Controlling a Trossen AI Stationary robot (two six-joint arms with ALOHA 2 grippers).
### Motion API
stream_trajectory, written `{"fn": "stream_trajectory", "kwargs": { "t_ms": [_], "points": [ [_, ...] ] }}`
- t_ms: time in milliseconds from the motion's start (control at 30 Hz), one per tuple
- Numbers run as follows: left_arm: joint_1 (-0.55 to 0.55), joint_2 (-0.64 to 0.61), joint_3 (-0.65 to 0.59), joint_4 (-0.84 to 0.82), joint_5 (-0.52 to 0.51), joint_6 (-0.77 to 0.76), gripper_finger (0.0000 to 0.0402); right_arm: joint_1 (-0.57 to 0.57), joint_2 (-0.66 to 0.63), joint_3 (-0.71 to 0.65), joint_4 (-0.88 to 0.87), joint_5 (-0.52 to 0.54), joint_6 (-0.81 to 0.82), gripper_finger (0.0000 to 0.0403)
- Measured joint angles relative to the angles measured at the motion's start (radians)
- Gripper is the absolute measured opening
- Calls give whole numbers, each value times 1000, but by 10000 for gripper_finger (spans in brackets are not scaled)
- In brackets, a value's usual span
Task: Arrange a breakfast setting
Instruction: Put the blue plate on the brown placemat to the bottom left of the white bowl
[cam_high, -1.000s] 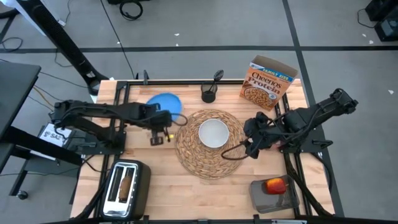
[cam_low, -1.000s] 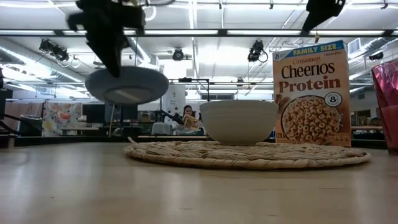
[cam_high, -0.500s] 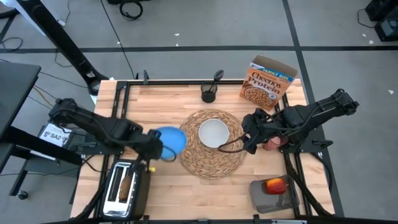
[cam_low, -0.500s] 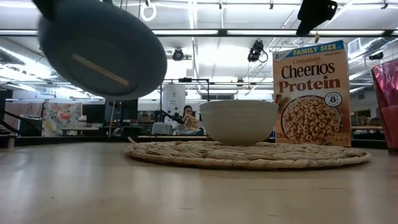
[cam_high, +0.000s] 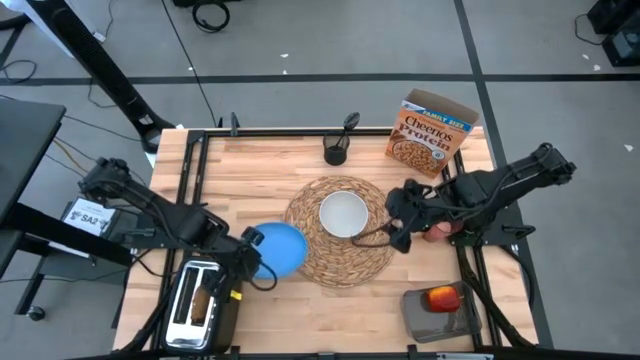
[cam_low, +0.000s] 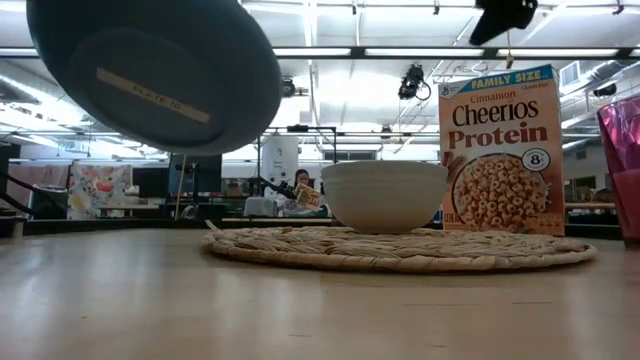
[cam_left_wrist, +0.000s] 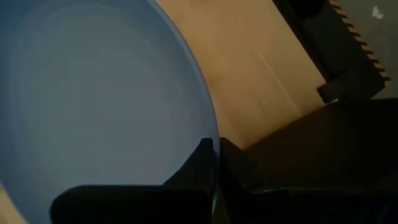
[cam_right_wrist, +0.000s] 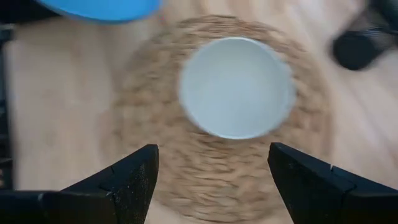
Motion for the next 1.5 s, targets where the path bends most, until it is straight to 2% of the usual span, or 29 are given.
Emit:
{"fn": "stream_trajectory", "kwargs": {
  "t_ms": [233,467,700,967,1067,1333,1500],
  "points": [
    [-10,27,-1,99,2,29,13,83,22,6,90,-13,59,306],
    [-36,75,-1,144,23,50,13,143,66,6,77,-26,89,306],
    [-71,177,0,198,-5,145,13,151,114,6,79,-36,31,306],
    [-13,348,-1,334,-91,247,13,150,160,5,76,-32,-84,306],
    [9,373,-1,348,-137,250,13,147,167,5,66,-17,-102,307],
    [61,408,-1,416,-142,265,26,129,198,5,68,-36,-196,307],
    [51,423,0,418,-143,285,44,122,193,5,68,-42,-246,307]
  ]
}}
